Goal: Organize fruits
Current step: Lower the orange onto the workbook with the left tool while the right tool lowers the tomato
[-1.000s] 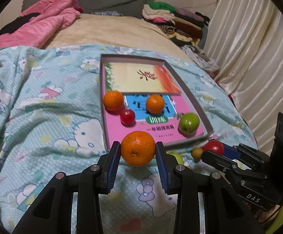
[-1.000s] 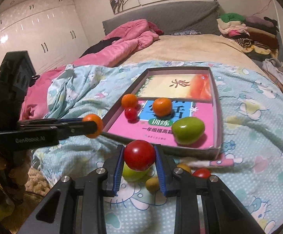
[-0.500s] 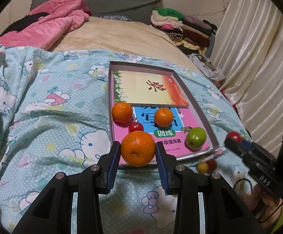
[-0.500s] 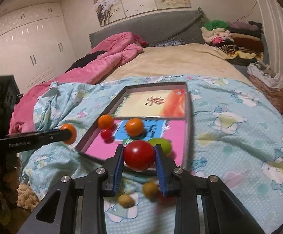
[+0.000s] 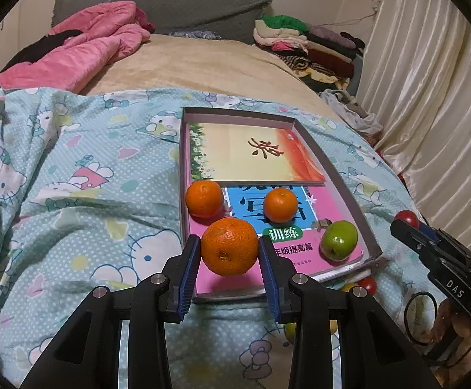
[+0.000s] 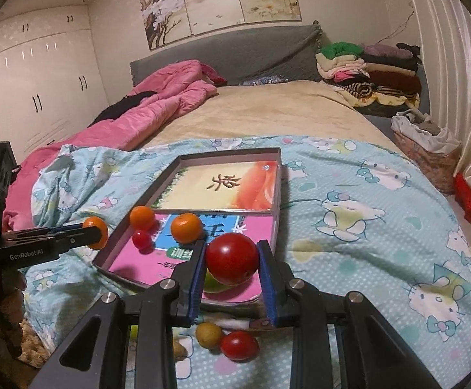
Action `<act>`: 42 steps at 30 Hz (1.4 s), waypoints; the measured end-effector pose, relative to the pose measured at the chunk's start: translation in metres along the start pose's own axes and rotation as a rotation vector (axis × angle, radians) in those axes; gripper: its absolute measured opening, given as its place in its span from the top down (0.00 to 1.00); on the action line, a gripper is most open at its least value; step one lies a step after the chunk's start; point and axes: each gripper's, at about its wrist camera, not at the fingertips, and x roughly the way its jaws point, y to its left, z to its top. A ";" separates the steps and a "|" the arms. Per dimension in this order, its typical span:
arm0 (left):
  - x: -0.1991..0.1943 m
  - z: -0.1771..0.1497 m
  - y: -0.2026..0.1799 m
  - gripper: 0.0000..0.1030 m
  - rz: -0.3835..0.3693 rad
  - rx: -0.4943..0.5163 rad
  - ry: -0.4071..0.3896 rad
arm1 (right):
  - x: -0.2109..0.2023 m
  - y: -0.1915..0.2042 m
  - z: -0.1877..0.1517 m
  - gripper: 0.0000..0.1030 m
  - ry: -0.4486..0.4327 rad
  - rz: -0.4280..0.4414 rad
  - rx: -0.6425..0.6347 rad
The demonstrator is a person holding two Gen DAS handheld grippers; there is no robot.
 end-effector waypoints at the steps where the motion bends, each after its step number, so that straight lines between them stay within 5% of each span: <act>1: 0.001 0.000 0.000 0.64 0.005 0.000 0.001 | 0.003 0.000 -0.001 0.70 0.009 -0.003 0.000; 42: 0.044 -0.011 -0.004 0.64 0.072 0.081 0.057 | 0.039 0.003 -0.016 0.70 0.096 -0.062 -0.057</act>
